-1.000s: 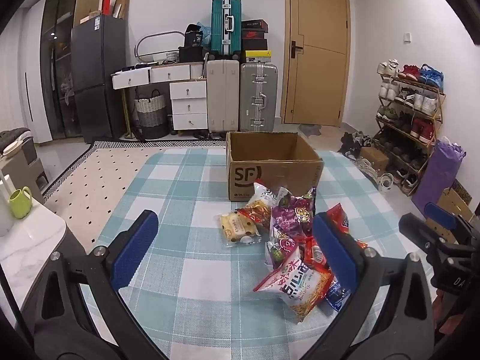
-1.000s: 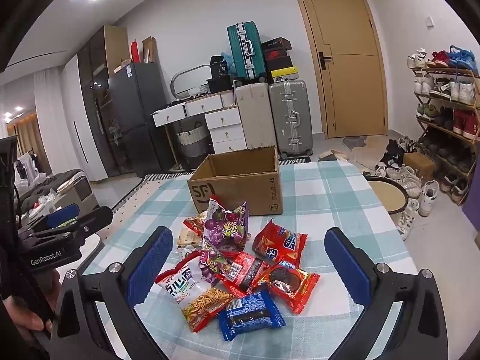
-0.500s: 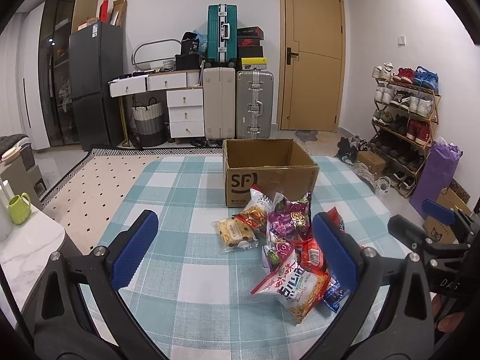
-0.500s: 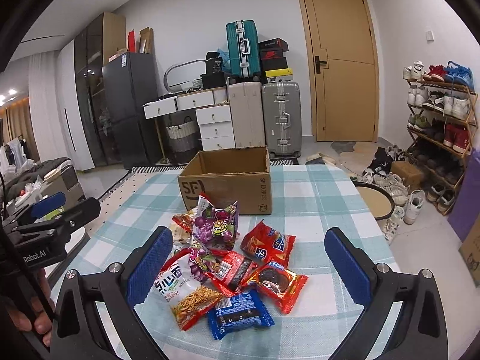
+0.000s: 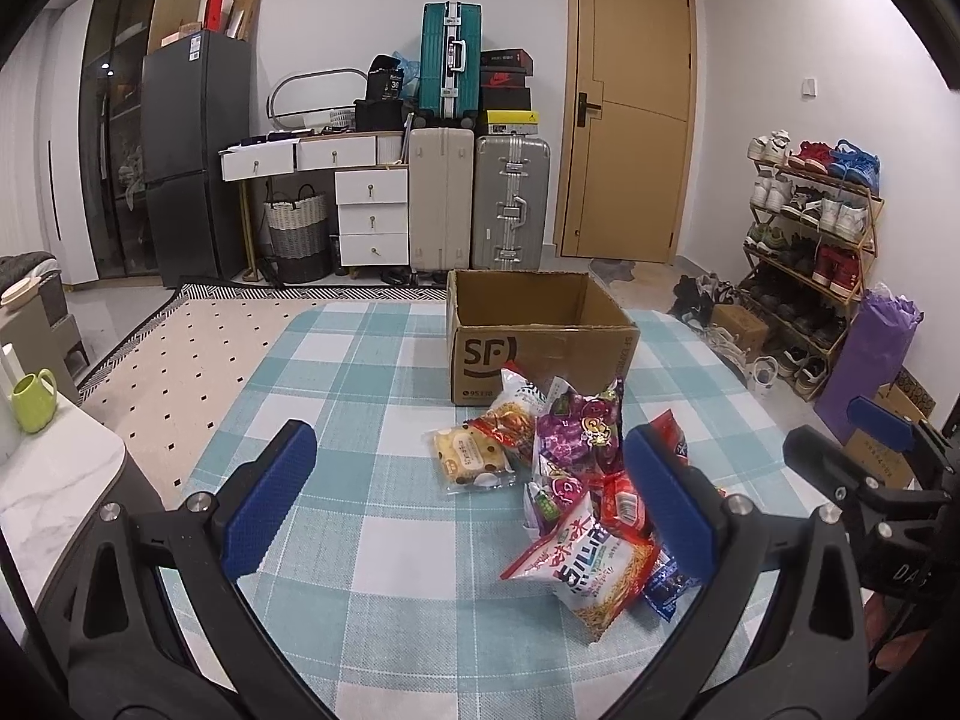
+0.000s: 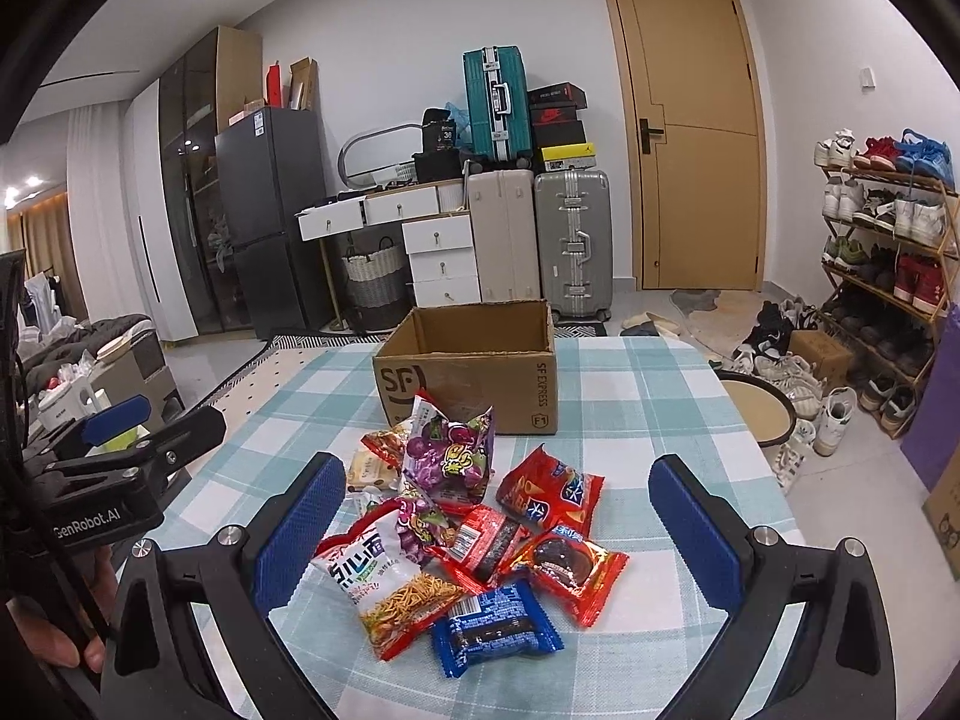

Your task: Organize snacks

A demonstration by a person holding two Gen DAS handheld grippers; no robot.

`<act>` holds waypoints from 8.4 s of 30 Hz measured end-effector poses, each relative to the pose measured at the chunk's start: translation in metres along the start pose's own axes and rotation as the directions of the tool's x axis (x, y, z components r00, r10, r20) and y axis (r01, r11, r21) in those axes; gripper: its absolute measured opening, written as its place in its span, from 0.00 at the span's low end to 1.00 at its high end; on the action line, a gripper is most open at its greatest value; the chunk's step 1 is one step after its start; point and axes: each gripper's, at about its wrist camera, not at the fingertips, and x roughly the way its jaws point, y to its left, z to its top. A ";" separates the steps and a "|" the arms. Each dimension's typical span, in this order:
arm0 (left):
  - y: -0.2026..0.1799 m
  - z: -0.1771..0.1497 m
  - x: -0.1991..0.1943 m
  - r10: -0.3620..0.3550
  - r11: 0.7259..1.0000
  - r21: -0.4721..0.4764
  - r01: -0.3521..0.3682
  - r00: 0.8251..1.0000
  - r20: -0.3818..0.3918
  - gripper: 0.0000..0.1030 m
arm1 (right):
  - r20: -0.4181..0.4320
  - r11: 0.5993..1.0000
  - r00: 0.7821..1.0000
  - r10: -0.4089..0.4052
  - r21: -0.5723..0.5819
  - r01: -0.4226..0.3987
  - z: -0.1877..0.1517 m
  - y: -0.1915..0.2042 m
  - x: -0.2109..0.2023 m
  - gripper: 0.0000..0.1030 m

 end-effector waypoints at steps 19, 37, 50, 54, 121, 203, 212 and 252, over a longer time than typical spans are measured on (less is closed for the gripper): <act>-0.002 -0.005 0.005 0.001 1.000 0.006 -0.001 1.000 -0.013 0.99 | 0.016 0.999 1.000 0.021 0.026 -0.021 -0.007 -0.001 -0.003 1.00; -0.003 -0.011 0.017 -0.005 1.000 -0.001 0.005 0.998 -0.063 0.99 | 0.006 0.999 1.000 0.023 0.037 -0.023 -0.015 -0.006 0.001 1.00; -0.020 -0.041 0.076 -0.184 0.983 -0.026 0.183 0.955 -0.231 0.99 | -0.035 0.997 0.999 0.021 0.071 -0.018 -0.028 -0.026 0.019 1.00; -0.023 -0.053 0.096 -0.235 0.972 -0.064 0.226 0.929 -0.286 0.99 | -0.056 0.995 0.998 0.038 0.090 -0.033 -0.034 -0.032 0.028 1.00; 0.028 -0.076 0.092 -0.514 0.853 -0.260 0.453 0.816 -0.265 0.24 | -0.185 0.975 0.975 0.124 0.204 -0.086 -0.078 -0.046 0.054 1.00; 0.061 -0.054 0.057 -0.422 0.897 -0.248 0.367 0.878 -0.225 0.24 | -0.377 0.973 0.898 0.229 0.089 -0.211 -0.102 -0.019 0.099 0.43; 0.055 -0.047 0.054 -0.402 0.908 -0.223 0.354 0.887 -0.226 0.24 | -0.298 0.956 0.908 0.293 0.116 -0.270 -0.077 -0.016 0.077 0.43; 0.013 0.217 0.124 -0.371 0.929 -0.064 0.366 0.922 -0.110 0.24 | -0.088 0.885 0.881 0.464 0.098 -0.456 0.200 -0.015 0.146 0.43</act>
